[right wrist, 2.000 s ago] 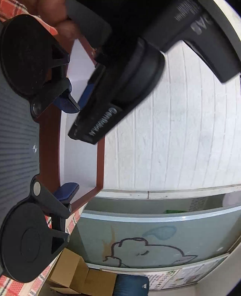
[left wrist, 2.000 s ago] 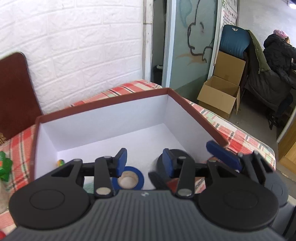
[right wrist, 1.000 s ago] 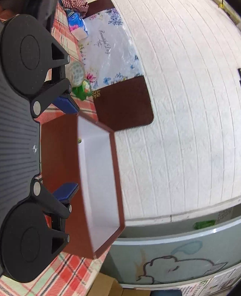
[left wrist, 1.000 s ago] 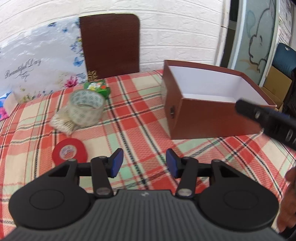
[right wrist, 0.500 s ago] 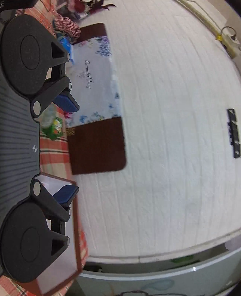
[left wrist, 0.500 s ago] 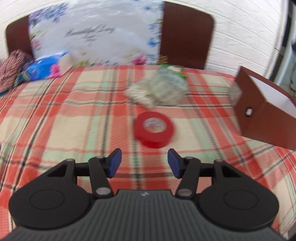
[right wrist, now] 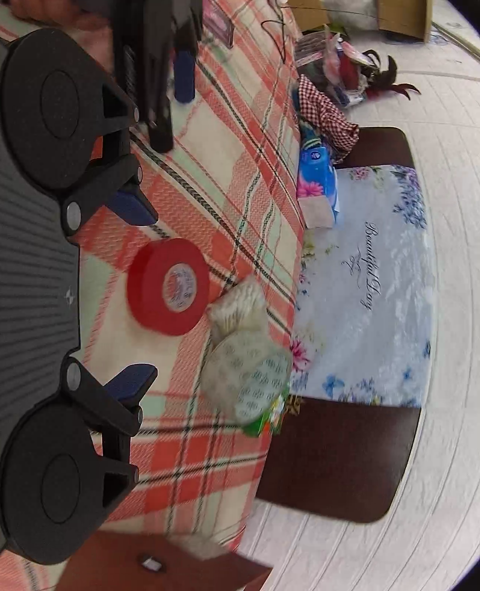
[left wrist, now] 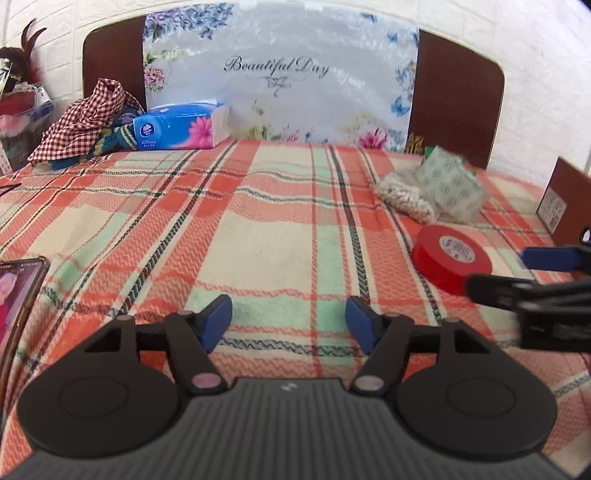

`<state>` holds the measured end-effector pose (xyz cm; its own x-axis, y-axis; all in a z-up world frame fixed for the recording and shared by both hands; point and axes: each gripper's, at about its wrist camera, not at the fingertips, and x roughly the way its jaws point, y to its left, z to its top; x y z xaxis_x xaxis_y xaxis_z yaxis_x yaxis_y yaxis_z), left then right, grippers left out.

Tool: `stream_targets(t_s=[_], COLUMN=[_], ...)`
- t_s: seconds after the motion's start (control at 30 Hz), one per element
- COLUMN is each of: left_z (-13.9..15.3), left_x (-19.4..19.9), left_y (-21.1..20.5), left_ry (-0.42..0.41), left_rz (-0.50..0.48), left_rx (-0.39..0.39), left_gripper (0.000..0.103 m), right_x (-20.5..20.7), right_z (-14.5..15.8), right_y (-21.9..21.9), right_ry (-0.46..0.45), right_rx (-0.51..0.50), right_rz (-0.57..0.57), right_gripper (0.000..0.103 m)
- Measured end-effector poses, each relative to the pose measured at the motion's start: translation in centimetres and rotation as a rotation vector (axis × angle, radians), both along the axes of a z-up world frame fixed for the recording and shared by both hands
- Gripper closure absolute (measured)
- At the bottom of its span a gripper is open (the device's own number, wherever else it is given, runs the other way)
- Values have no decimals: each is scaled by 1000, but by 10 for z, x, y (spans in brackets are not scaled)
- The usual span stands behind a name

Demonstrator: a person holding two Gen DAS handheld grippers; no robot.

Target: Organize objects

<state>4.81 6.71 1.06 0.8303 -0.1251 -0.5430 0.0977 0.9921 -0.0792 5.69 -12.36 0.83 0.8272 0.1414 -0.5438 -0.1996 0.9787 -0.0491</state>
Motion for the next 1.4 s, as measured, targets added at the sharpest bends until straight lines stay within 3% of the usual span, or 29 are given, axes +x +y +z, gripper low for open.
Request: stream_targets(t_s=[0.13,0.23,0.47,0.57,0.6,0.73,0.87,1.07,1.13,1.17,1.23,1.4], left_z=[1,0,-3,-1,2,23,41,20,18,19,27,70], left_x=[1,2,4,5,4,-5,-13,-8,-12,-13,-12,-15], left_y=[9,6,4,-9,-14,-45,-93,-148,-155,-157,-162,-183], left_ry=[-7,-8,2,23,37,116,181,378,348,355,364,239], left_rz=[0,-1,-22,-45,-66,-243,-413,-516,-519,-538,-529,-570], left_rx=[-59,-40,-24,39,38,-109,-129,-43,0,-11,-11,-4], left_gripper=[33,33,26,24,24,27,29,47,54,71,72,72], right_x=[35,30,-53,-89,-98,-103,-101,-102,-102,-103,-105,-113], right_z=[-16,-15,-23,-23,-23,-23,-26,-28,-28,-29,-27,-6], right_y=[10,-2,-34,-53,-59,-70,-67,-73,-75,-76,-77,-92], right_ry=[43,59,54,50,46,48,44,42,36,30,11,-161], right_rx=[-27,48,27,21,18,46,32,64,70,71,78,79], right_rz=[17,8,-14,-62,-79,-120,-110,-104,-93,-90,-94,-149], right_gripper=[29,31,31,31,31,30,27,27,31,32,32,31])
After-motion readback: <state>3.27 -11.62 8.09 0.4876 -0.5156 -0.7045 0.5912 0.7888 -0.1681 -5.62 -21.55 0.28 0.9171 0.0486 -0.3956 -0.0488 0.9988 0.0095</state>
